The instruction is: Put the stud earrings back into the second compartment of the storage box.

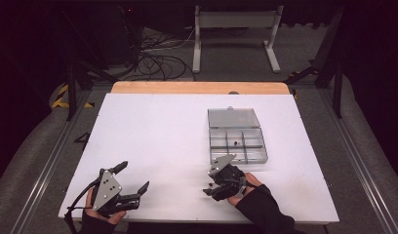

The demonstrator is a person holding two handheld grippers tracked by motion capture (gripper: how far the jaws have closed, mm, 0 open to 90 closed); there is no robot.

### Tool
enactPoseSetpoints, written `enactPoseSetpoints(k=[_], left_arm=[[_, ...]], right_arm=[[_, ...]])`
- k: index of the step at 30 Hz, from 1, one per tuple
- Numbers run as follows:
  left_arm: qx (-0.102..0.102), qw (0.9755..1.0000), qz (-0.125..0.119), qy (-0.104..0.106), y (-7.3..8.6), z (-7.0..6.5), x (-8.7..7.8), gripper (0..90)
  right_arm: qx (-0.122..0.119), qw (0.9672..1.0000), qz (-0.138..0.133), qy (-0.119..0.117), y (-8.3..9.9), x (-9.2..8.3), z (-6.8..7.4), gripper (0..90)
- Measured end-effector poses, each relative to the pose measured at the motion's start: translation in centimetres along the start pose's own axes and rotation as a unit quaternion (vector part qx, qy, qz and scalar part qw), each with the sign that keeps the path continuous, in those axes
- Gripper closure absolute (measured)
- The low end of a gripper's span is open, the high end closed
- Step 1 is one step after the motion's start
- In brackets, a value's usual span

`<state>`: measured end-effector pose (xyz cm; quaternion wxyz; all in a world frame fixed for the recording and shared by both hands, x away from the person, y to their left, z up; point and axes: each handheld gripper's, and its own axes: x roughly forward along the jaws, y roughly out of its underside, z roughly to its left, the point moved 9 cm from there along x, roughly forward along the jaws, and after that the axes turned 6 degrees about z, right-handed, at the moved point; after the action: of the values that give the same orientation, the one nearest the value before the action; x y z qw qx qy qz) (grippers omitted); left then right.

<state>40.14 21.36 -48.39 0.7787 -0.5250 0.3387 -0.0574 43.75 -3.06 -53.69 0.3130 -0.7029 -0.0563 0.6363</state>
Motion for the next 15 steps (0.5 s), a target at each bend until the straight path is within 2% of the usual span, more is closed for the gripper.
enactPoseSetpoints(k=[6, 15], left_arm=[[0.0, 1.0, 0.0, 0.0, 0.0, 0.02, 0.01, 12.4], [0.001, 1.0, 0.0, -0.001, -0.02, 0.02, 0.05, 12.4]], right_arm=[[0.0, 0.9999, 0.01, 0.007, 0.15, 0.54, -0.21, 50.6], [0.002, 0.9996, 0.027, 0.012, 0.36, 1.1, -0.22, 66.6]])
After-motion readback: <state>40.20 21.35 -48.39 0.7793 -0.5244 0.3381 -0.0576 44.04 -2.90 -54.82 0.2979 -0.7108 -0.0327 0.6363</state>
